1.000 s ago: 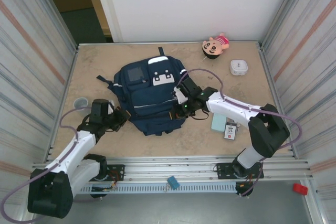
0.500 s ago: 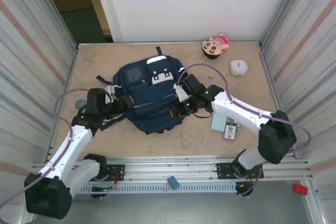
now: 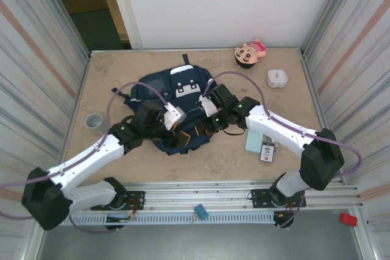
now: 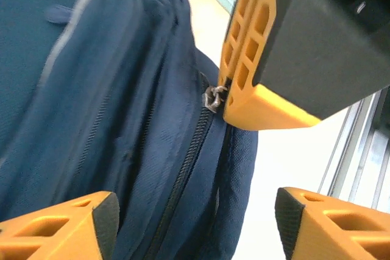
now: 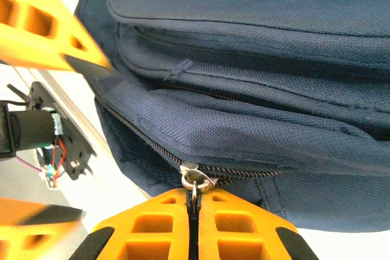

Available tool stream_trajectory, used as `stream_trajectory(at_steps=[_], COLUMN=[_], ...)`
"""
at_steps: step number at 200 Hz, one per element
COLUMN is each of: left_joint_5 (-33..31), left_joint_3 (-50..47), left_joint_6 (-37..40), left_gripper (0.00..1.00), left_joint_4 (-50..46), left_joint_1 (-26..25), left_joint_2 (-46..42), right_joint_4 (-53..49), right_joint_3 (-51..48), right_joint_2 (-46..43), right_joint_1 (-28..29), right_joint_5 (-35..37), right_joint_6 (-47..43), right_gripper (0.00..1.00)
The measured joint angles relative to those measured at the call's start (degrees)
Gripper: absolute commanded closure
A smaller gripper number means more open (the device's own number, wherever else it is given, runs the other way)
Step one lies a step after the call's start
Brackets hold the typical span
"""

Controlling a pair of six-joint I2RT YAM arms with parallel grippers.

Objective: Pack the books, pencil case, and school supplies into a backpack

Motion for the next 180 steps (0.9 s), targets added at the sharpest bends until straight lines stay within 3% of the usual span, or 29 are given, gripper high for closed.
stream_trajectory(at_steps=[22, 46, 106, 180], left_joint_5=[-3.06, -5.11, -2.43, 9.51], left_joint_3=[0.76, 0.83, 1.33, 1.38], left_joint_6=[2.84, 5.55, 13.31, 19.74], left_gripper=[0.76, 1.0, 1.0, 1.0], left_joint_4=[-0.24, -0.13, -1.42, -6.67], left_joint_1=[-0.42, -0.52, 0.02, 5.49], left_joint_2=[4.81, 5.53, 1.73, -8.57], right_joint_4=[0.02, 0.5, 2.16, 5.66], right_joint_3=[0.0, -0.02, -3.06, -4.37], right_joint_2=[-0.33, -0.83, -2.54, 0.5], right_joint_1=[-0.46, -1.33, -9.38, -23.91], right_joint_5=[-1.07, -2.27, -5.9, -8.02], right_joint_6=[0.0, 0.0, -0.24, -1.77], right_gripper=[1.0, 1.0, 1.0, 1.0])
